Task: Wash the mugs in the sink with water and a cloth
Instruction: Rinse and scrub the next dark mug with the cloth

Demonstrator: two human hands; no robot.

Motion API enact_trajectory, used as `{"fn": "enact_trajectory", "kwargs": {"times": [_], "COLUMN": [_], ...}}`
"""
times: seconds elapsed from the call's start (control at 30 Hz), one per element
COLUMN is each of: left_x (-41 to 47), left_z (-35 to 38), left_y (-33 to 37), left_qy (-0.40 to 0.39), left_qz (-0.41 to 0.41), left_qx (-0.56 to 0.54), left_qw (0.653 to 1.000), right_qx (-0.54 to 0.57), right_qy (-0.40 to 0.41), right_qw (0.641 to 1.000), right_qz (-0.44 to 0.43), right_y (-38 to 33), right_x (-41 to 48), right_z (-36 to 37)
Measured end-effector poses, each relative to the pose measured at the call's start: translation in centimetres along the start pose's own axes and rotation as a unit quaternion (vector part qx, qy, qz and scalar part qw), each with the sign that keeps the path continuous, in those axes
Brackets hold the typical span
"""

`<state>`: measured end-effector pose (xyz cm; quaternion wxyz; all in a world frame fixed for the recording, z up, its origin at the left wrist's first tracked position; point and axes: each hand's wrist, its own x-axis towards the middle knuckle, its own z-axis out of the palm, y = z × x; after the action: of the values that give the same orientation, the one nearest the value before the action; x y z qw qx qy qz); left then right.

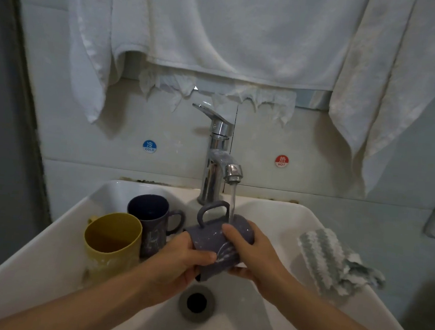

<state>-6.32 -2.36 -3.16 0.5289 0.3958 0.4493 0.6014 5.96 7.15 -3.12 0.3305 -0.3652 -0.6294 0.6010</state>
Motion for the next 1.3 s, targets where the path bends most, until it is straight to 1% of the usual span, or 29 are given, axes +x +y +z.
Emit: {"fn": "enact_trajectory", "kwargs": {"times": [0.07,0.13,0.2,0.23,0.27,0.33,0.37,0.43,0.5,0.57,0.63,0.7,0.73,0.77,0.87,0.9,0.93,0.97,1.0,1.07,1.1,1.13,1.17,1.23,1.27,1.3], "left_x": [0.0,0.0,-0.1,0.0,0.1,0.4,0.4,0.7,0.8,1.1,1.5,1.7,2.0,2.1,2.4,2.3,2.2,2.0,1.9,1.8,1.7,1.6,1.6,1.6,1.7,1.7], "left_z": [0.2,0.6,0.9,1.0,0.8,0.4,0.4,0.7,1.3,1.3,1.2,1.7,1.9,2.3,2.2,2.1,1.8,1.6,1.4,1.0,1.0,0.9,0.8,0.7,0.7,0.8], "left_y": [-0.1,-0.2,-0.3,-0.4,-0.5,-0.7,-0.6,-0.6,-0.6,-0.6,-0.6,-0.5,-0.7,-0.6,-0.4,-0.3,-0.4,-0.3,-0.5,-0.7,-0.8,-0.9,-0.9,-1.0,-1.0,-1.1], "left_qy": [-0.002,-0.021,-0.041,-0.036,-0.023,0.011,0.017,0.027,0.046,0.056,0.038,0.014,0.010,0.010,0.031,0.035,0.038,0.036,0.038,0.039,0.034,0.025,0.015,0.016,0.022,0.025], "left_qz": [-0.010,-0.013,-0.027,-0.033,-0.032,-0.027,-0.024,-0.011,-0.008,-0.015,-0.017,-0.016,-0.016,-0.013,-0.007,-0.003,-0.004,-0.009,-0.015,-0.028,-0.034,-0.035,-0.030,-0.017,-0.015,-0.016], "left_qx": [0.035,0.127,0.206,0.216,0.213,0.177,0.155,0.164,0.194,0.179,0.157,0.146,0.136,0.124,0.064,0.045,0.034,0.038,0.051,0.074,0.072,0.064,0.055,0.032,0.024,0.023], "left_qw": [0.999,0.992,0.977,0.975,0.976,0.984,0.988,0.986,0.980,0.982,0.987,0.989,0.990,0.992,0.997,0.998,0.999,0.999,0.998,0.996,0.996,0.997,0.998,0.999,0.999,0.999], "right_qx": [0.042,0.076,0.087,0.078,0.045,-0.042,-0.098,-0.215,-0.312,-0.407,-0.435,-0.479,-0.498,-0.504,-0.486,-0.486,-0.493,-0.506,-0.517,-0.531,-0.535,-0.539,-0.533,-0.502,-0.499,-0.509], "right_qy": [0.013,0.018,0.013,0.025,0.048,0.084,0.083,0.015,-0.042,-0.102,-0.135,-0.144,-0.132,-0.114,-0.048,-0.027,-0.006,0.006,0.001,-0.032,-0.041,-0.048,-0.056,-0.037,-0.021,-0.006], "right_qw": [0.998,0.993,0.992,0.993,0.996,0.995,0.987,0.955,0.906,0.831,0.800,0.770,0.764,0.767,0.801,0.805,0.797,0.776,0.755,0.722,0.708,0.702,0.708,0.738,0.745,0.743], "right_qz": [0.042,0.087,0.091,0.081,0.061,-0.036,-0.099,-0.206,-0.282,-0.366,-0.389,-0.397,-0.389,-0.380,-0.348,-0.339,-0.349,-0.376,-0.404,-0.442,-0.458,-0.463,-0.460,-0.449,-0.441,-0.436], "right_y": [0.1,0.1,0.4,0.4,0.5,0.3,0.4,0.6,1.0,1.0,0.9,1.2,1.2,1.4,1.4,1.4,1.5,1.6,1.9,2.4,2.5,2.4,2.1,2.1,2.1,2.2], "right_x": [0.0,0.0,0.3,0.4,0.5,0.1,0.0,-0.8,-1.5,-1.6,-1.0,-0.6,-0.7,-0.6,-0.6,-0.6,-0.4,-0.4,-0.5,-0.7,-0.7,-0.6,-0.6,-0.1,0.0,0.0], "right_z": [0.3,0.1,0.0,0.0,0.0,-0.1,0.1,1.2,1.7,1.3,-0.1,-1.1,-1.2,-1.3,-2.0,-2.3,-2.4,-2.2,-1.8,-0.6,-0.3,-0.4,-0.8,-2.0,-2.4,-2.6]}}
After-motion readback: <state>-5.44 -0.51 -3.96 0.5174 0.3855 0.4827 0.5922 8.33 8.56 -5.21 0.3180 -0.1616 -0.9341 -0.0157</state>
